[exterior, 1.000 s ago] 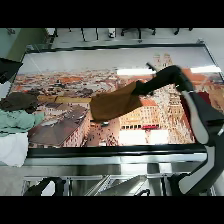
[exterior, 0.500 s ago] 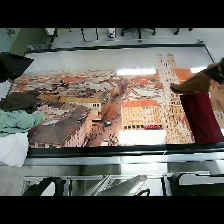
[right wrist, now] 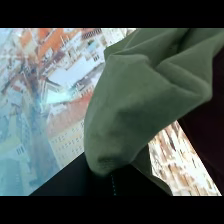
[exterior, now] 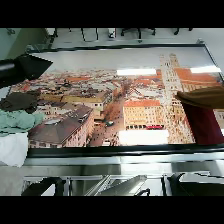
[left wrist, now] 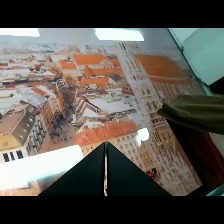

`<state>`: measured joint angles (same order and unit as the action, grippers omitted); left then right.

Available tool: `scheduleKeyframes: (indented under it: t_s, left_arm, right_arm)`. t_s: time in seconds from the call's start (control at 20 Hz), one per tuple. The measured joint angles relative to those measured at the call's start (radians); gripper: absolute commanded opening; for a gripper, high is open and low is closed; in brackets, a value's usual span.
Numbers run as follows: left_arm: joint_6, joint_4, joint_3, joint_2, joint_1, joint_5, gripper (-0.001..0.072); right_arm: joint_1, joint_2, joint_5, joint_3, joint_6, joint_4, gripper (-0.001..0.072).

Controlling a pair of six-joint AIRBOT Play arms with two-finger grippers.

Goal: Fold the shirts.

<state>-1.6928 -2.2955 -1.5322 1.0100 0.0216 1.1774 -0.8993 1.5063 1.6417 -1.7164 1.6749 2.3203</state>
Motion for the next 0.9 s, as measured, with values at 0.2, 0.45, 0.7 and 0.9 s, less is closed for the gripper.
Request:
scheduleKeyframes:
  t_s: [0.2, 0.45, 0.7, 0.9]
  left_arm:
    - [0.0, 0.0, 0.0, 0.053, 0.072, 0.0, 0.0019]
    - [0.0, 0.0, 0.0, 0.134, 0.156, -0.001, 0.0019]
    - [-0.002, 0.0, 0.0, 0.2, 0.195, 0.002, 0.0019]
    - [-0.002, 0.0, 0.0, 0.222, 0.202, 0.008, 0.0019]
  right_arm:
    - [-0.005, -0.063, 0.011, 0.085, -0.095, -0.129, 0.0022]
    - [-0.006, -0.198, -0.069, 0.332, -0.253, -0.284, 0.0023]
    - [-0.006, -0.289, -0.168, 0.538, -0.351, -0.371, 0.07]
    - [-0.006, -0.306, -0.182, 0.582, -0.376, -0.412, 0.07]
